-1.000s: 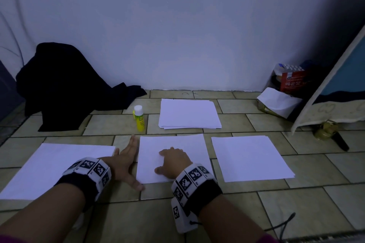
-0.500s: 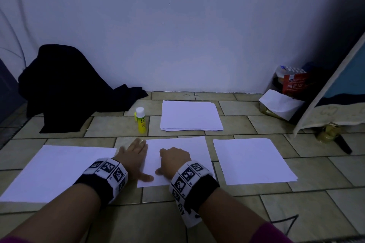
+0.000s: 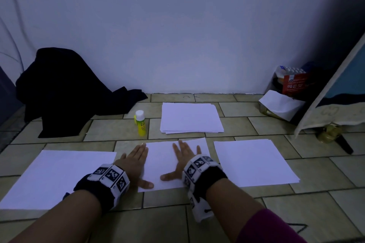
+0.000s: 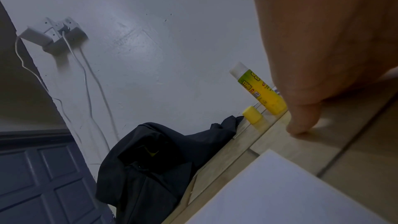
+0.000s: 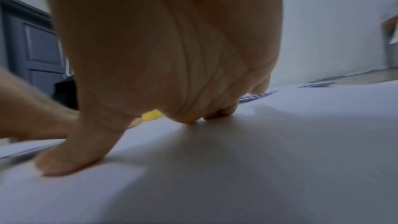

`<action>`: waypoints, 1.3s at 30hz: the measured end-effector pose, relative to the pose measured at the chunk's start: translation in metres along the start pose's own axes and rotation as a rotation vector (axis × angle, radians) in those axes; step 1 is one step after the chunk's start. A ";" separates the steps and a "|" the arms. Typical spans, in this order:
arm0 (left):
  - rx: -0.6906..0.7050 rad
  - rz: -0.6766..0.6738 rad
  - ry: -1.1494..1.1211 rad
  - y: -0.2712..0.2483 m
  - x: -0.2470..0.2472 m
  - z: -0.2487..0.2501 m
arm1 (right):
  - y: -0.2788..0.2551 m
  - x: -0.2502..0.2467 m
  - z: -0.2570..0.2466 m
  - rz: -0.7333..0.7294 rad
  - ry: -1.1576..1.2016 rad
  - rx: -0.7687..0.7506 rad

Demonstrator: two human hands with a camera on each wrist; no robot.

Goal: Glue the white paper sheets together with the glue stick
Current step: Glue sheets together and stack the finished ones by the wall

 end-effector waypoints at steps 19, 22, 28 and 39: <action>-0.010 0.332 0.091 -0.025 -0.038 0.000 | -0.031 -0.025 0.024 0.084 -0.116 0.225; 0.127 0.491 0.038 -0.031 -0.048 0.026 | -0.033 -0.024 0.008 0.057 -0.073 0.182; 0.163 0.389 0.051 -0.029 -0.036 0.053 | -0.031 -0.028 -0.011 0.140 0.013 0.111; 0.038 0.292 -0.112 -0.018 -0.023 0.029 | -0.028 -0.025 -0.052 0.037 -0.001 -0.077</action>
Point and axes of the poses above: each hand's wrist, its own y-axis towards the middle knuckle, its own x-axis out of the palm, z = x × y, the point moved 7 cm from there along y, towards the middle knuckle, and after that the axes turned 5 degrees about -z, right-handed, at the moved point
